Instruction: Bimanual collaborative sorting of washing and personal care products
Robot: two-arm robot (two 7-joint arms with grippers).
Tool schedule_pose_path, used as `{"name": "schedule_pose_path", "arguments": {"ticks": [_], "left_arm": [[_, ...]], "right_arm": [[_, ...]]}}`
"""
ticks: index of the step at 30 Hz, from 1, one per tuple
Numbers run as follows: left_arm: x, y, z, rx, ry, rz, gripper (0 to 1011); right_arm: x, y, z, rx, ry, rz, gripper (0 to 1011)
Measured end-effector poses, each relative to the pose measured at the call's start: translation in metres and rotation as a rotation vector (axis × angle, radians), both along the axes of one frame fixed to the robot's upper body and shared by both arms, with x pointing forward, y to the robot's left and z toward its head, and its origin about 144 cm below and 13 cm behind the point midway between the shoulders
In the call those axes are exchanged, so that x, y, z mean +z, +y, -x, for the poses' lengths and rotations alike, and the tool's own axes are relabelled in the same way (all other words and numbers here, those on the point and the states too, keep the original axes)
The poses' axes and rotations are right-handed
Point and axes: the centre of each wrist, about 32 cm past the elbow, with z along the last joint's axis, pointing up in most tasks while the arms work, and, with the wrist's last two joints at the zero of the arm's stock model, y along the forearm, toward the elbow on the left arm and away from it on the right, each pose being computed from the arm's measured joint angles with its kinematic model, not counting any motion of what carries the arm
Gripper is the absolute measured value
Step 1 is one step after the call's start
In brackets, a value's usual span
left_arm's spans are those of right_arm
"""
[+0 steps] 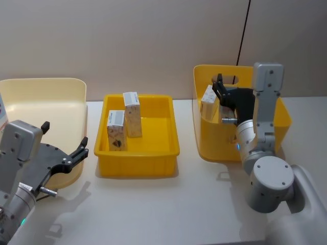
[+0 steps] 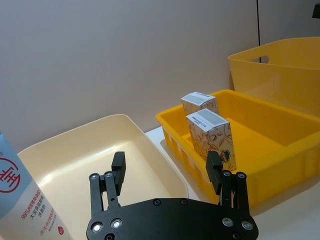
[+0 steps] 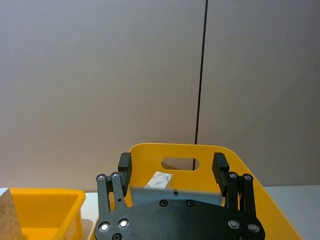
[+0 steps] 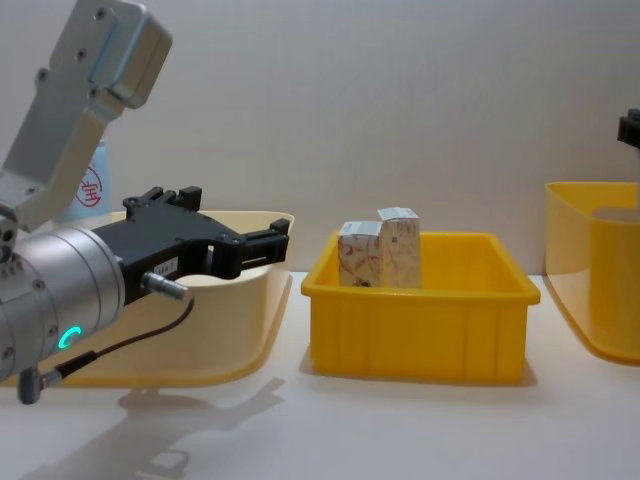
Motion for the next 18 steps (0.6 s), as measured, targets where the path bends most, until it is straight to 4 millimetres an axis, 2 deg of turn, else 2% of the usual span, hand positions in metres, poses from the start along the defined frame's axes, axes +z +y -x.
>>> {"name": "schedule_pose_path", "arguments": {"ticks": [18], "left_arm": [[0.0000, 0.0000, 0.0000, 0.000, 0.000, 0.000, 1003]], "right_arm": [[-0.0010, -0.0007, 0.0021, 0.055, -0.070, 0.005, 1001]]}}
